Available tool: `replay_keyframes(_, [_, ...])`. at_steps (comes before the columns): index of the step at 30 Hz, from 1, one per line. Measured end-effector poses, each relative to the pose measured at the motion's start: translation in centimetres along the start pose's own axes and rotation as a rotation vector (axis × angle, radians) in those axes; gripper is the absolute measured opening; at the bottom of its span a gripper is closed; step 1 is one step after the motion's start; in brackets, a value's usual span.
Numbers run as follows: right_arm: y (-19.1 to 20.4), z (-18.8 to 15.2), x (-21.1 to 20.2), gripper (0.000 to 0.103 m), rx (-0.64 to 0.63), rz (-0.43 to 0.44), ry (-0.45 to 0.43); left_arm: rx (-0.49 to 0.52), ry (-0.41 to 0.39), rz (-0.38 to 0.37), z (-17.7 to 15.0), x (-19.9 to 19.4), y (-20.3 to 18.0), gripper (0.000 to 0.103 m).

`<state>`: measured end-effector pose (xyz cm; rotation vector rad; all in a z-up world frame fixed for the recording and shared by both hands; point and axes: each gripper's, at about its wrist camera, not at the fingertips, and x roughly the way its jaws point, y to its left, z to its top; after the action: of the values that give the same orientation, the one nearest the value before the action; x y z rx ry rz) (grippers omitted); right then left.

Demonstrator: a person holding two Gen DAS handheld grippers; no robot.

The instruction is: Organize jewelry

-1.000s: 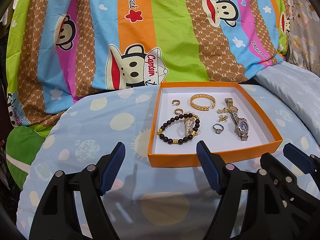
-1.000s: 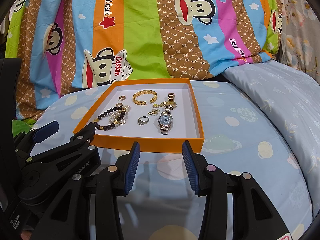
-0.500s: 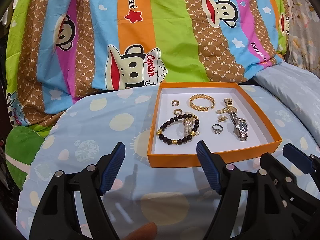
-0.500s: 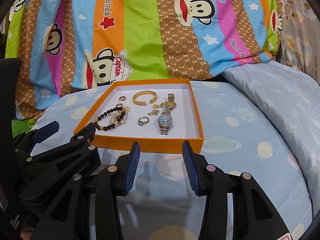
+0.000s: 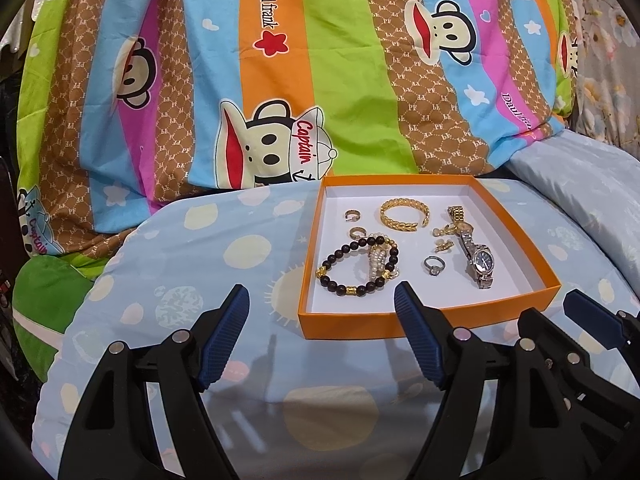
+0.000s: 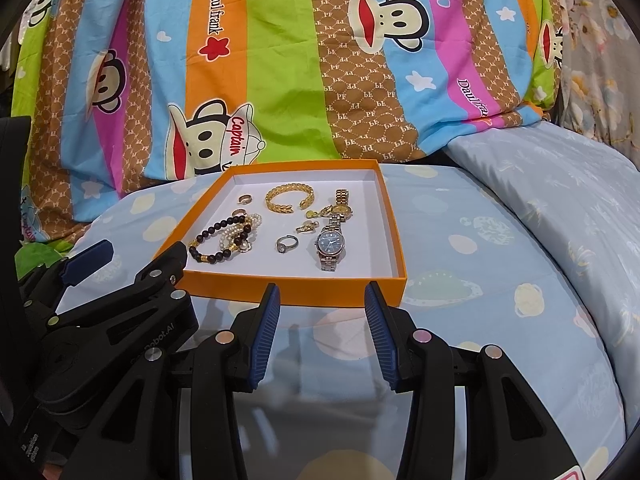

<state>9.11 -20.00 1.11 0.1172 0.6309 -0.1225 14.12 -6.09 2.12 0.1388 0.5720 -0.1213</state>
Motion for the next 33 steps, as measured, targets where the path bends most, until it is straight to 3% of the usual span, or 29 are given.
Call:
replay_keyframes(4, [-0.01,0.02,0.02,0.044,0.002,0.000,-0.001,-0.007,-0.004,0.011,-0.04,-0.08,0.04,0.078])
replay_keyframes(33, [0.36,-0.17,-0.09,0.044,-0.006,-0.005,-0.002,-0.011,0.011,0.020,-0.02,0.16,0.21,0.078])
